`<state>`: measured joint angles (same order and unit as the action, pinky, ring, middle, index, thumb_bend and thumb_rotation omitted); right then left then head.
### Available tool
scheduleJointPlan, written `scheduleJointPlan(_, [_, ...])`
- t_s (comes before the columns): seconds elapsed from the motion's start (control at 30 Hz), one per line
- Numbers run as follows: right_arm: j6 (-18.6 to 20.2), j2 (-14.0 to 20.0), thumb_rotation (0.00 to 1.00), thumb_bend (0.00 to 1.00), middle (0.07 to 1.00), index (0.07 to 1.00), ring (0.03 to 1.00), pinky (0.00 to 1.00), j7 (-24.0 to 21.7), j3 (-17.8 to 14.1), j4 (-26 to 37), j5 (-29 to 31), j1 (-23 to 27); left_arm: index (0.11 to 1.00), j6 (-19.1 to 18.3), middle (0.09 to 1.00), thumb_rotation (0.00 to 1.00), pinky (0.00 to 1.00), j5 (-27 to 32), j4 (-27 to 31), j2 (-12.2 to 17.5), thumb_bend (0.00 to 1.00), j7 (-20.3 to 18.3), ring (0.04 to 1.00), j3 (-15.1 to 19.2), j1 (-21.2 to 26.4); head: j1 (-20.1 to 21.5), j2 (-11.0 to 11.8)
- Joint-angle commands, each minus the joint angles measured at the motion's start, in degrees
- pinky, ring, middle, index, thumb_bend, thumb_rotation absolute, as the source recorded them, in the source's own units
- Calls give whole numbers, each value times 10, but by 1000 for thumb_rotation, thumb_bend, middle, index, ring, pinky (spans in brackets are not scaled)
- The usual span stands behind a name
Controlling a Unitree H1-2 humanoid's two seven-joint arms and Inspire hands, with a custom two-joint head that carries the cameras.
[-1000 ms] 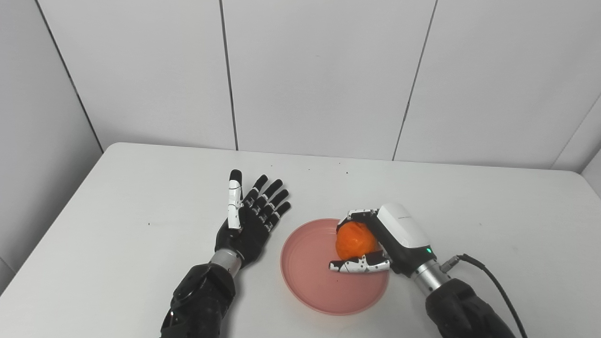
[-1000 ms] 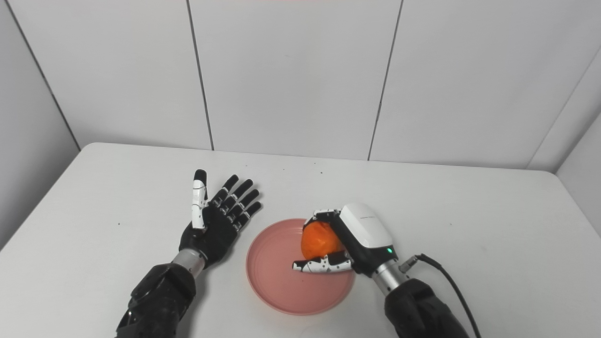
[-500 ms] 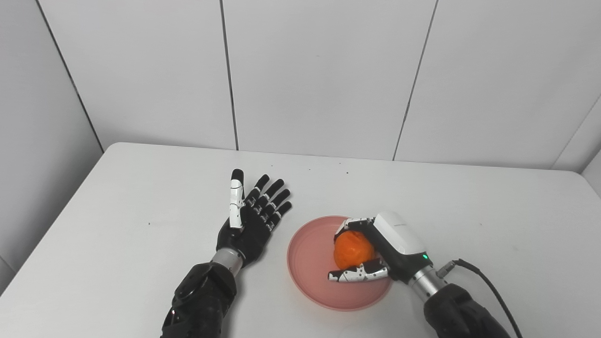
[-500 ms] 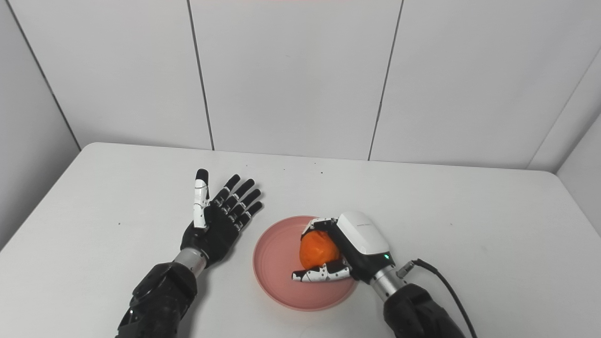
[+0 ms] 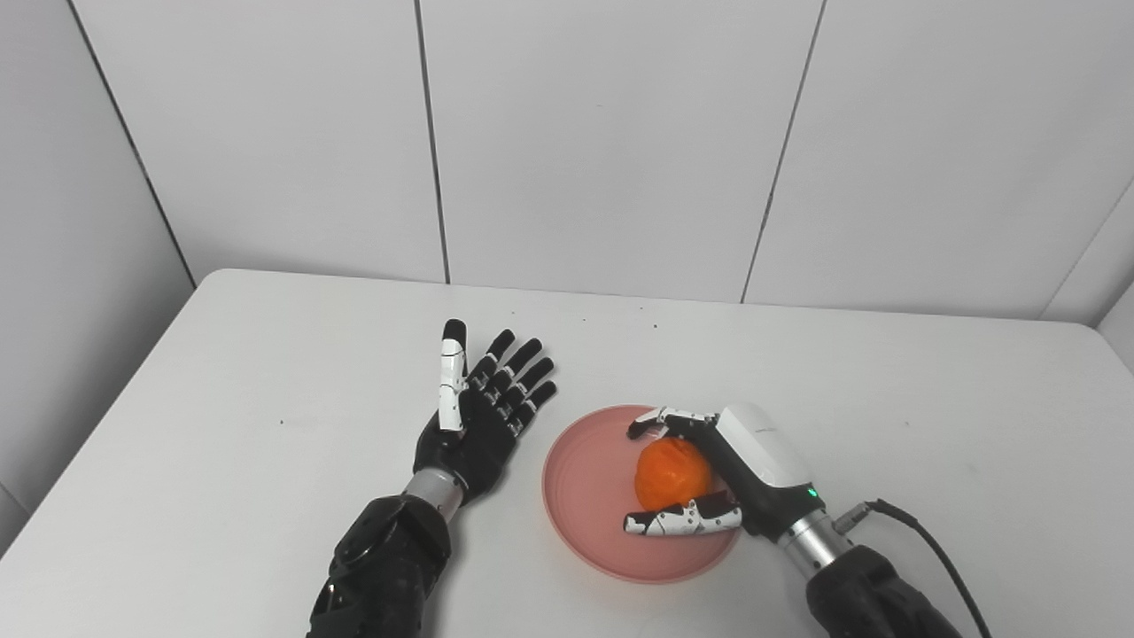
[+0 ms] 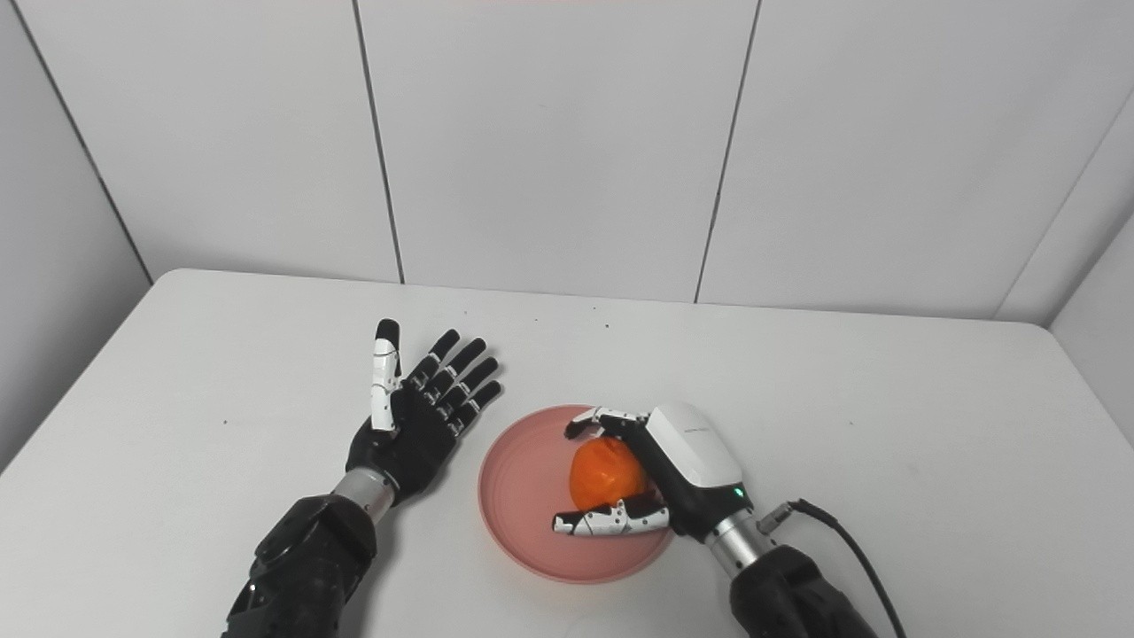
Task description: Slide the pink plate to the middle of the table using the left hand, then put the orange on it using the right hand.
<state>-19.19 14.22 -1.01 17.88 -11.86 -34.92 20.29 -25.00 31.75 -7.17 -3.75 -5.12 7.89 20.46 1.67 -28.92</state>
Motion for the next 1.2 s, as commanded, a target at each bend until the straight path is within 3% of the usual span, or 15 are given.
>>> scheduleJointPlan(0.0, [-27,6,735,884,656,690,629,571,19,-5,5,-1,16,1000,-5,943,900,959,-13,-11,1,752,0,937,-5,2,-1,0])
scheduleJointPlan(0.27, [-29,5,775,917,755,750,724,639,19,-7,12,6,12,1000,-8,947,893,954,-15,-9,-1,755,1,940,-5,2,-1,0])
scheduleJointPlan(0.43, [-52,3,793,890,787,778,765,676,36,-14,11,16,12,1000,-6,945,900,955,-16,-11,-3,748,1,938,-3,3,-1,0])
scheduleJointPlan(0.63, [-77,-7,877,838,784,777,755,674,106,-23,-4,61,17,1000,19,944,913,950,-35,-16,5,749,-10,931,-14,3,-1,2])
scheduleJointPlan(0.8, [-77,-33,961,797,806,818,773,726,98,-70,-52,184,23,1000,181,946,935,951,-129,-54,29,750,-43,940,-56,0,1,2])
scheduleJointPlan(0.93, [-76,-54,998,761,848,858,819,764,80,-113,-96,271,29,1000,290,957,828,993,-183,-106,31,828,-27,968,-58,14,1,2])
scheduleJointPlan(1.0, [-68,-67,983,757,876,879,857,818,63,-139,-121,326,35,1000,351,969,821,999,-222,-141,34,784,-13,976,-64,25,1,3])
scheduleJointPlan(1.03, [-65,-74,982,782,901,901,888,867,57,-154,-143,352,42,1000,379,982,825,1000,-241,-160,36,703,-5,985,-67,32,1,4])
scheduleJointPlan(1.17, [-63,-98,997,822,930,936,919,925,52,-199,-235,401,75,1000,447,998,834,1000,-280,-238,33,609,28,998,-67,61,2,15])
